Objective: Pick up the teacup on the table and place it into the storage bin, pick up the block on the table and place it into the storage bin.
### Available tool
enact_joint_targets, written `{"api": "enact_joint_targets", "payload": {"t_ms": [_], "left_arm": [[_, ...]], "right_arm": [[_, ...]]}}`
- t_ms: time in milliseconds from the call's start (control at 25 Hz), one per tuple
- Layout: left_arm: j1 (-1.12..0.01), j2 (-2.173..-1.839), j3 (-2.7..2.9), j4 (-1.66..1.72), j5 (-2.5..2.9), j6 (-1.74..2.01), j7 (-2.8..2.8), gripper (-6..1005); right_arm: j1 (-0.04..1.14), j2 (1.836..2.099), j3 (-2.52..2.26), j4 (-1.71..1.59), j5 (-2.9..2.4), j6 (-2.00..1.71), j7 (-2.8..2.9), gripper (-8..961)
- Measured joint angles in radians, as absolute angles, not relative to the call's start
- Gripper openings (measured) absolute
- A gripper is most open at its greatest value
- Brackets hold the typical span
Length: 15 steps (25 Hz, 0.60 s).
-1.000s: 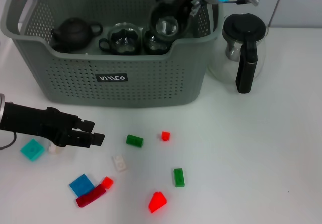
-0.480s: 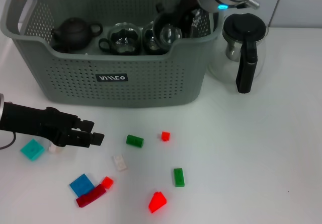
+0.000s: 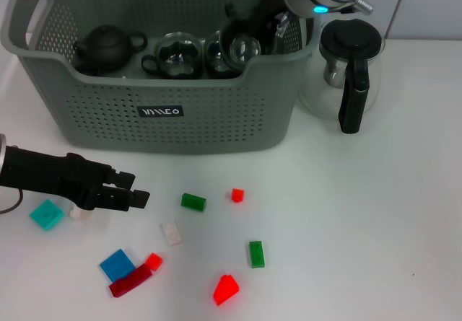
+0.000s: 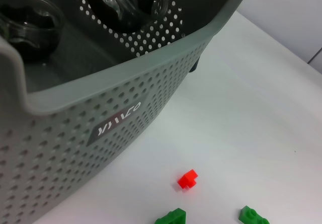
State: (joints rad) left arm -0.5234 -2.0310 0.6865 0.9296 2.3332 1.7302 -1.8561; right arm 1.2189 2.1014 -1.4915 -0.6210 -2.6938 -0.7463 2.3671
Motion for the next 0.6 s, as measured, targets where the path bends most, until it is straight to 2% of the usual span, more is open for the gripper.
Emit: {"api": "enact_joint_targets", "payload": {"t_ms": [600], "left_arm": [[-0.528, -2.032, 0.692, 0.928, 2.333, 1.724, -1.857, 568]], "right_arm": [[1.225, 2.098, -1.463, -0.6, -2.698, -0.761, 2.438, 62]]}}
